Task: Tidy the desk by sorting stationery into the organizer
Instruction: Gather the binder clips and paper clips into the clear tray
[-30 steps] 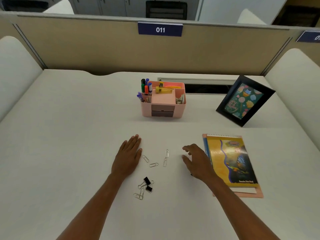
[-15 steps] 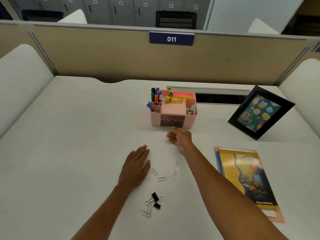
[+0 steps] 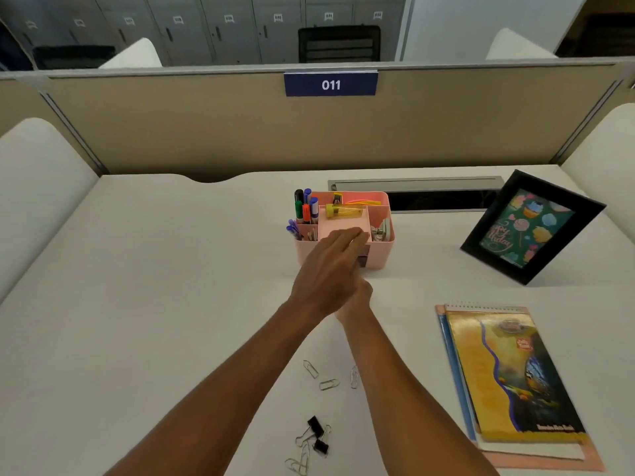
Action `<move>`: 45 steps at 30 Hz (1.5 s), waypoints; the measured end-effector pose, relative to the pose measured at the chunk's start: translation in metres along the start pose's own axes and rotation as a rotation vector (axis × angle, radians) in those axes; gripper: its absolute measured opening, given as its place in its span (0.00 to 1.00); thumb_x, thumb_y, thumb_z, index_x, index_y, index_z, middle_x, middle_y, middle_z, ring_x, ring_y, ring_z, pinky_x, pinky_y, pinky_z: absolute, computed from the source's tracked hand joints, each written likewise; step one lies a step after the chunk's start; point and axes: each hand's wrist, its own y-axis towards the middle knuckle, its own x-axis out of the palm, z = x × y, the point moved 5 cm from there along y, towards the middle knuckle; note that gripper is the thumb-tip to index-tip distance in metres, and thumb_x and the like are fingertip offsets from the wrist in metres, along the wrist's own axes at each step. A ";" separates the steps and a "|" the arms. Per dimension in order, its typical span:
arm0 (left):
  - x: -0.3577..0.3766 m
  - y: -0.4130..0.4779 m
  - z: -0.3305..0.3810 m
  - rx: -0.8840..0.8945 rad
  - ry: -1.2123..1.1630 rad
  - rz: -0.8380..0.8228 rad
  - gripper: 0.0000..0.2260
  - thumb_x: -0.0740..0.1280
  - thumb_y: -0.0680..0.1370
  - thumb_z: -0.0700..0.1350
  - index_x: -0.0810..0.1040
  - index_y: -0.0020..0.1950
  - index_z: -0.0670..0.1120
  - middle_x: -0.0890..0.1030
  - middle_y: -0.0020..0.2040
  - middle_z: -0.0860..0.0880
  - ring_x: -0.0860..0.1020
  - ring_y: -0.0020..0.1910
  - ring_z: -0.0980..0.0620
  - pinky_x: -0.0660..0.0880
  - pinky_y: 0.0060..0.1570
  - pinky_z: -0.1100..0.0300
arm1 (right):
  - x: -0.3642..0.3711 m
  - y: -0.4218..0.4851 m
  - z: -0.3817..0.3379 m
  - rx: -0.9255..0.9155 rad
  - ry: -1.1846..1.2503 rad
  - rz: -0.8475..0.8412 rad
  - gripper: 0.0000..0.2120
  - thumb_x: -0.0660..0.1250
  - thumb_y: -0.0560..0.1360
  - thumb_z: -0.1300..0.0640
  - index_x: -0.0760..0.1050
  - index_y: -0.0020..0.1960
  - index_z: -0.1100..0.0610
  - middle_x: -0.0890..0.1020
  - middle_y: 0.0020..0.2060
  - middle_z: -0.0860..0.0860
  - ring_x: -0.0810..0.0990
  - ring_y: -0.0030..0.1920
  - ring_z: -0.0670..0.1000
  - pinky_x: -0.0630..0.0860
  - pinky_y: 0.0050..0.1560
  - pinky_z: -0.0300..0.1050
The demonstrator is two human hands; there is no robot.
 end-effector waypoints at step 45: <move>0.044 0.081 -0.049 -0.148 0.172 -0.426 0.16 0.70 0.74 0.38 0.78 0.62 0.43 0.80 0.57 0.43 0.79 0.51 0.44 0.75 0.56 0.52 | -0.036 -0.079 0.026 0.218 0.417 0.220 0.08 0.74 0.71 0.59 0.77 0.39 0.63 0.79 0.30 0.56 0.77 0.26 0.50 0.76 0.28 0.40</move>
